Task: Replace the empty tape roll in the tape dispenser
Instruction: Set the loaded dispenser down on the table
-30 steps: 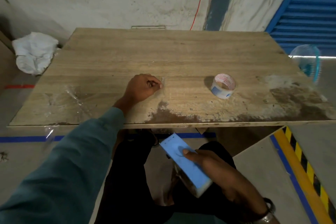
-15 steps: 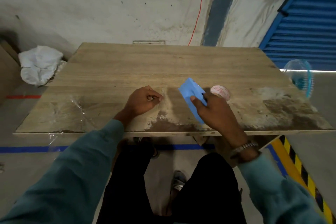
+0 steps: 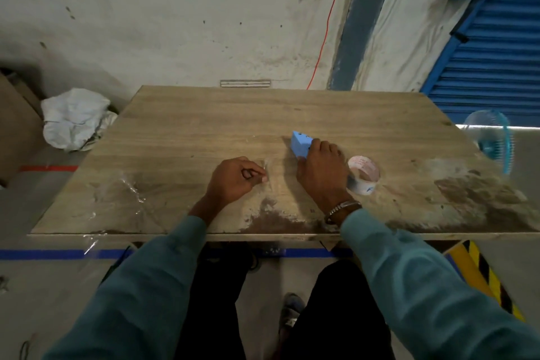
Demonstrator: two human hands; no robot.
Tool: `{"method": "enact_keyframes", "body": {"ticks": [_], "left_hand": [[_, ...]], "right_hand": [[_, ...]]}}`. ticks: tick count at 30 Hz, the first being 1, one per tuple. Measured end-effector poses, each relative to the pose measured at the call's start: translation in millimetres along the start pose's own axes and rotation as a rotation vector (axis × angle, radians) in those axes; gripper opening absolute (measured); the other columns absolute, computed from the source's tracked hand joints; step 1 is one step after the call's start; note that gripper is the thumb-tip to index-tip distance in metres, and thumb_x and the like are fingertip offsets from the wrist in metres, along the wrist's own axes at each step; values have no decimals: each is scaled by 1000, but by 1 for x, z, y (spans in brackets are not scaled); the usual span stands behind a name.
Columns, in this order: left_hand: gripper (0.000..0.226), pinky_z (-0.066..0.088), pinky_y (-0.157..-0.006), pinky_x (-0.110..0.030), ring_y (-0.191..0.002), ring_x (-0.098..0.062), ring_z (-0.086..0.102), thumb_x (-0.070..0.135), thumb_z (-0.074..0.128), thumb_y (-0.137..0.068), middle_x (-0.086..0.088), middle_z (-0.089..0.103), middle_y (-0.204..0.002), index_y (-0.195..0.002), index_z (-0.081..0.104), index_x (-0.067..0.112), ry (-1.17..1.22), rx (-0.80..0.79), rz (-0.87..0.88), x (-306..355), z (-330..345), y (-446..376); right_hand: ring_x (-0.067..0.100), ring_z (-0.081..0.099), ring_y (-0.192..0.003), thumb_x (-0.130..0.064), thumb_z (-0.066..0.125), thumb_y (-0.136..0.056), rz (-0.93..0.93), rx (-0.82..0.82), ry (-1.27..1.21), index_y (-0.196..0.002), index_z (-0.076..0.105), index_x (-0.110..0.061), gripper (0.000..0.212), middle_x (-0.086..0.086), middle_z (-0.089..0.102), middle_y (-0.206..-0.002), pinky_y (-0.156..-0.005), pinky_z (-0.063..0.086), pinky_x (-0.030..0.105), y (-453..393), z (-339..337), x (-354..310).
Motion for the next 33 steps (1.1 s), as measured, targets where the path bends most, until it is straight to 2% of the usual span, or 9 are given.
{"method": "enact_keyframes", "body": {"ticks": [3, 8, 11, 14, 19, 22, 24, 28, 33], "left_hand": [[18, 53, -70, -28, -74, -7, 67, 41, 89, -76, 15, 74, -84, -92, 83, 36, 13, -5, 6, -1, 1, 0], [17, 57, -74, -34, -77, -10, 67, 38, 88, -78, 14, 74, -86, -94, 83, 35, -17, -9, 19, 1, -1, 0], [20, 58, -76, -35, -78, -8, 68, 39, 88, -78, 14, 76, -88, -96, 83, 34, -16, -18, 36, 4, -3, 3], [18, 60, -82, -38, -82, -8, 72, 28, 84, -84, 9, 80, -94, -102, 84, 28, 42, -3, 64, 10, -9, 9], [20, 62, -91, -31, -93, -6, 78, 13, 80, -89, 0, 82, -103, -109, 81, 15, 301, 127, -11, 13, -33, 33], [20, 59, -87, -22, -92, -6, 77, 12, 82, -87, 2, 83, -100, -106, 82, 15, 439, 218, -127, 2, -53, 52], [19, 59, -86, -22, -91, -6, 78, 12, 84, -85, 5, 83, -96, -103, 83, 17, 439, 247, -175, -9, -69, 62], [17, 54, -71, -9, -74, 7, 73, 14, 87, -81, 25, 76, -77, -94, 82, 24, 91, 278, -166, -29, -115, 74], [17, 57, -69, -37, -84, -31, 74, 15, 73, -83, -5, 78, -89, -100, 77, 20, -577, 403, -213, -61, -198, 85]], "right_hand": [[35, 65, -100, -31, 63, -87, -59, 99, -248, -110, 65, -5, 35, 15, 70, -106, -82, 57, 45, 17, -8, -14], [17, 72, -95, -49, 79, -82, 124, -538, -762, -109, 70, -15, 44, -1, 75, -96, -85, 57, 33, 31, 27, -34], [16, 72, -91, -28, 81, -85, 161, -505, -895, -86, 80, -19, 8, -2, 76, -88, -85, 56, 32, 29, 33, -35], [13, 70, -88, -10, 76, -88, 230, -469, -998, -96, 84, -6, 13, 9, 82, -97, -89, 59, 33, 25, 26, -34], [-9, 58, -46, -2, 71, -88, 265, -562, -1105, -98, 83, -4, 15, -8, 73, -73, -44, 41, 7, 17, 19, -46], [-3, 61, -57, -8, 75, -85, 200, -501, -1130, -88, 84, -13, 10, -13, 74, -65, -51, 45, 9, 17, 15, -68], [1, 66, -67, -13, 76, -84, 126, -514, -1105, -89, 85, -16, 11, -8, 80, -80, -64, 52, 16, 23, 17, -90], [14, 77, -79, -22, 76, -84, 51, -597, -1192, -91, 86, -18, 12, 2, 84, -90, -76, 62, 33, 41, 34, -141], [8, 68, -62, -22, 78, -86, 88, -636, -1307, -97, 83, -12, 15, 13, 82, -92, -63, 55, 28, 56, 51, -174]]}}
Point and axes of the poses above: each hand's wrist, its own y-axis away from the middle knuckle, its own z-axis out of the palm, x = y × z, the point moved 4 cm from there along -y, towards the middle knuckle
